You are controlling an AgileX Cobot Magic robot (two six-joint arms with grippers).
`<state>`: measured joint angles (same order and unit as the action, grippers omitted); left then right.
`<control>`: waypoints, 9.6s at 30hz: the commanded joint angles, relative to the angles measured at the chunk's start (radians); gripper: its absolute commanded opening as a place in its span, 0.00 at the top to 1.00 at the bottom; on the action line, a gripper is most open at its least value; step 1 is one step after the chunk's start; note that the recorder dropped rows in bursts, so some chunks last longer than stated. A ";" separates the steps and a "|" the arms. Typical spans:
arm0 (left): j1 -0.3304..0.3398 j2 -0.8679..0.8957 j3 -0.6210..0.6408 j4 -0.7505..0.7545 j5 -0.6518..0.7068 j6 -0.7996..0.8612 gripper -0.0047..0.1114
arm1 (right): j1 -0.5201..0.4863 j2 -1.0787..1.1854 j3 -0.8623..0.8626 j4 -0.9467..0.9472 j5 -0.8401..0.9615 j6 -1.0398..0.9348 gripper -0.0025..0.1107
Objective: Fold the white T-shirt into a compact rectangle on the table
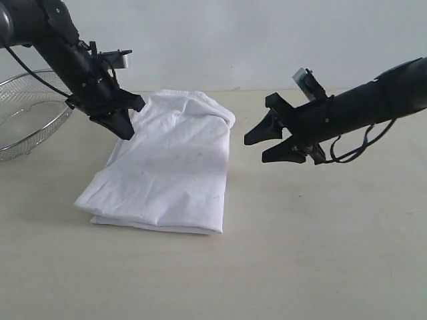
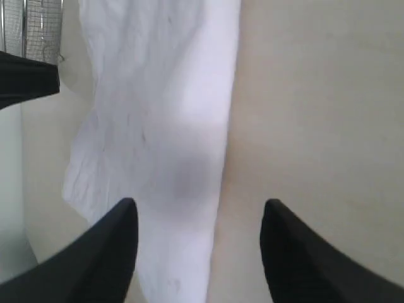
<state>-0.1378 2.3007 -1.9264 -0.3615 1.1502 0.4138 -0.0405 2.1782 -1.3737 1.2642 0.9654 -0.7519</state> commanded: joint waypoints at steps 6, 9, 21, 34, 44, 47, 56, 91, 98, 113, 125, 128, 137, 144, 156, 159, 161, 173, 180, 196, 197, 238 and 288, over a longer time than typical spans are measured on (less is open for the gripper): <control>-0.002 0.029 0.000 -0.006 -0.099 0.024 0.92 | 0.078 0.145 -0.174 0.041 -0.004 0.013 0.51; -0.002 0.046 0.000 -0.006 -0.105 0.024 0.92 | 0.084 0.151 -0.174 0.039 -0.032 0.013 0.51; -0.002 0.090 0.000 0.073 -0.085 0.024 0.92 | 0.118 0.195 -0.174 0.039 -0.058 0.031 0.51; -0.002 0.097 0.000 0.069 -0.081 0.024 0.92 | 0.225 0.206 -0.174 0.068 -0.162 0.031 0.51; -0.002 0.097 0.000 0.059 -0.069 0.024 0.92 | 0.253 0.206 -0.174 0.069 -0.196 0.025 0.98; -0.002 0.095 0.000 0.057 -0.046 0.024 0.92 | 0.236 0.194 -0.174 0.058 -0.160 0.029 0.98; 0.000 -0.016 0.000 -0.069 -0.051 0.002 0.92 | 0.076 0.143 -0.218 -0.073 0.058 0.101 0.98; -0.002 -0.230 0.000 -0.287 0.005 0.039 0.92 | -0.339 0.290 -0.693 -0.645 0.256 0.275 0.98; -0.002 -0.230 0.000 -0.277 0.009 0.039 0.92 | -0.337 0.290 -0.693 -0.643 0.256 0.333 0.62; 0.000 -0.230 0.000 -0.263 0.047 0.039 0.92 | -0.337 0.283 -0.693 -0.676 0.256 0.427 0.47; 0.102 -0.287 0.002 -0.180 0.071 0.035 0.92 | -0.339 0.046 -0.549 -0.747 0.054 0.463 0.98; 0.134 -0.319 0.031 -0.228 0.071 0.037 0.92 | -0.339 -0.020 -0.416 -0.744 0.002 0.463 0.98; 0.138 -0.464 0.149 -0.367 0.050 0.087 0.92 | -0.298 -0.360 0.141 -0.323 -0.219 0.085 0.98; 0.138 -0.674 0.356 -0.503 0.008 0.168 0.92 | -0.144 -0.687 0.487 -0.164 -0.494 -0.138 0.98; 0.138 -1.154 1.008 -0.965 -0.171 0.454 0.92 | 0.198 -0.900 0.717 -0.120 -0.801 -0.145 0.98; 0.138 -1.289 1.158 -1.043 -0.203 0.503 0.92 | 0.280 -0.900 0.729 -0.118 -0.830 -0.143 0.98; 0.138 -1.384 1.242 -1.051 -0.242 0.506 0.92 | 0.349 -0.900 0.745 -0.113 -0.881 -0.141 0.98; 0.088 -1.682 1.455 -1.053 -0.305 0.517 0.92 | 0.612 -0.919 0.920 -0.099 -1.093 -0.045 0.98; 0.000 -1.687 1.548 -0.996 -0.306 0.530 0.92 | 0.805 -1.035 1.001 -0.094 -1.231 -0.008 0.98; -0.002 -1.687 1.636 -0.980 -0.372 0.566 0.92 | 0.898 -1.097 1.101 -0.071 -1.275 0.039 0.98; -0.002 -1.687 1.636 -0.980 -0.372 0.566 0.92 | 0.898 -1.097 1.101 -0.071 -1.275 0.039 0.98; -0.002 -2.301 1.665 -0.582 -1.265 0.773 0.92 | 0.898 -1.097 1.101 -0.071 -1.275 0.039 0.98; 0.114 -2.301 1.926 0.272 -0.836 -0.331 0.92 | 0.898 -1.097 1.101 -0.071 -1.275 0.039 0.98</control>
<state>-0.0283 0.0018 -0.0027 -0.0852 0.3143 0.0980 0.8565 1.0896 -0.2781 1.1929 -0.3069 -0.7128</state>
